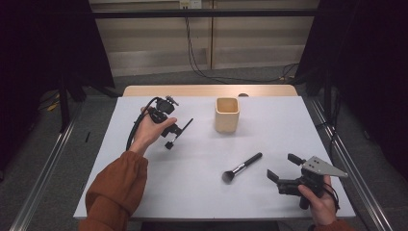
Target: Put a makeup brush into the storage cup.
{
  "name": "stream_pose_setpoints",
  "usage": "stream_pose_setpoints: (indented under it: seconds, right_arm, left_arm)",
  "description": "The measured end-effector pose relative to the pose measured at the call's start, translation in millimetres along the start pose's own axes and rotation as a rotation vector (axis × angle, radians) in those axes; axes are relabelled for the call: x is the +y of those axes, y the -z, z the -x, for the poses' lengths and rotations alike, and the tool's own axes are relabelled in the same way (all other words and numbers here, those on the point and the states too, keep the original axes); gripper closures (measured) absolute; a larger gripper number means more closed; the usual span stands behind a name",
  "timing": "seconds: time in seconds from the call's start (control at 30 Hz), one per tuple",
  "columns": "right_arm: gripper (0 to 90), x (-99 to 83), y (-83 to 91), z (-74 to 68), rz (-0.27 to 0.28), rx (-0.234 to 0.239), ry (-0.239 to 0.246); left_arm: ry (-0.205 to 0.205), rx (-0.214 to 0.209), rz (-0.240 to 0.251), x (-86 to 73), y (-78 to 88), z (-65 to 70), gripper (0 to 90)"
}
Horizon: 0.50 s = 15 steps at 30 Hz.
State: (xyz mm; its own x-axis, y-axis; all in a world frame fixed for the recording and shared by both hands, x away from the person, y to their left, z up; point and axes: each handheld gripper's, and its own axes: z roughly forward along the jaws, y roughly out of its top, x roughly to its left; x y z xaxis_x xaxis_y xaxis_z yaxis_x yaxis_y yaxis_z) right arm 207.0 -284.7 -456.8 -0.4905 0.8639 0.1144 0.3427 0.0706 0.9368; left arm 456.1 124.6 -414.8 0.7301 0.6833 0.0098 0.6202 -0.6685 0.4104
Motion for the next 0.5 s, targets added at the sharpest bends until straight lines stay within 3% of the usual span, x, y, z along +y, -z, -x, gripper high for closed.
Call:
stream_pose_setpoints:
  seconds: [0.27,0.37,0.47,0.5]
  right_arm:
    - [0.0,-0.8,-1.7,-0.7,-0.018,0.008,0.003]
    - [0.0,-0.6,-1.7,-0.7,-0.016,0.008,0.002]
    - [0.0,-0.7,-1.7,-0.6,-0.018,0.009,0.004]
    - [0.0,-0.8,-1.9,-0.6,-0.019,0.01,0.001]
  left_arm:
    - [0.013,-0.014,-0.075,4.6,-8.7,-2.7,7.3]
    - [0.005,-0.039,-0.1,6.5,-17.4,-2.5,7.3]
    - [0.011,-0.029,-0.113,7.5,-20.7,-3.3,7.3]
    - [0.018,-0.024,-0.138,8.8,-22.9,-4.1,7.4]
